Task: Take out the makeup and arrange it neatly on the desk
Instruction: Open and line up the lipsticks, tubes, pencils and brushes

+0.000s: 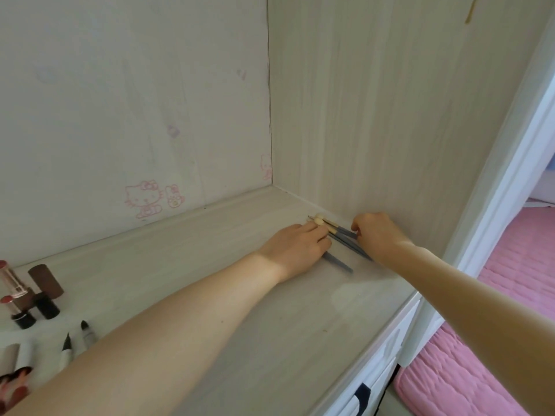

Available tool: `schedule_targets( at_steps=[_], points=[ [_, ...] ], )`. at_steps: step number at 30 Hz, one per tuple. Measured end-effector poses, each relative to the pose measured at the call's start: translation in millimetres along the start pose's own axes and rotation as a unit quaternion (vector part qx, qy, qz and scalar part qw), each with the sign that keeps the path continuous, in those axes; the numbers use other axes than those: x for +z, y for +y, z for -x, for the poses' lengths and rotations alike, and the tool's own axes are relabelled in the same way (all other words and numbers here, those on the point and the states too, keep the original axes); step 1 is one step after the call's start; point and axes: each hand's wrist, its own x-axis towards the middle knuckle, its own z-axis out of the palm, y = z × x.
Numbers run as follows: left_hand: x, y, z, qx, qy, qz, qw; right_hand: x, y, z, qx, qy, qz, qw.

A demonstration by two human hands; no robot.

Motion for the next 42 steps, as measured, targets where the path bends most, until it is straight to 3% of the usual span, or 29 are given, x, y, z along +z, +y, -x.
schedule_targets(
  at_steps=[7,13,18,25,32,40,42],
  points=[
    [-4.7,-4.8,14.3,0.021,0.079,-0.007,0.997,-4.4,-5.1,-5.9,0.006,-0.029,-0.017,0.999],
    [-5.6,-13.3,21.4,0.01,0.008,0.012,1.0,-11.5,-12.0,-9.6,0.025,-0.005,-0.06,0.998],
    [-1.6,-10.2,10.1,-0.011,0.037,0.043,0.998,-7.6,-16.8,-16.2,0.022,-0.033,-0.051,0.998],
    [7.4,-10.6,2.4,0.02,0.021,0.05,0.998,-3.7,-19.6,-23.1,0.016,-0.066,0.014,0.998],
    [-2.9,-10.4,9.0,0.042,0.072,-0.024,0.996,-12.0,-18.5,-13.9,0.021,-0.12,0.02,0.992],
    [-28.0,-3.6,13.7,-0.056,-0.074,-0.013,0.996,-16.8,-20.1,-3.5,0.036,-0.111,-0.04,0.992],
    [-30.3,-1.8,17.8,-0.038,-0.099,-0.021,0.994,-13.4,-21.9,-1.8,0.052,-0.11,-0.065,0.99]
  ],
)
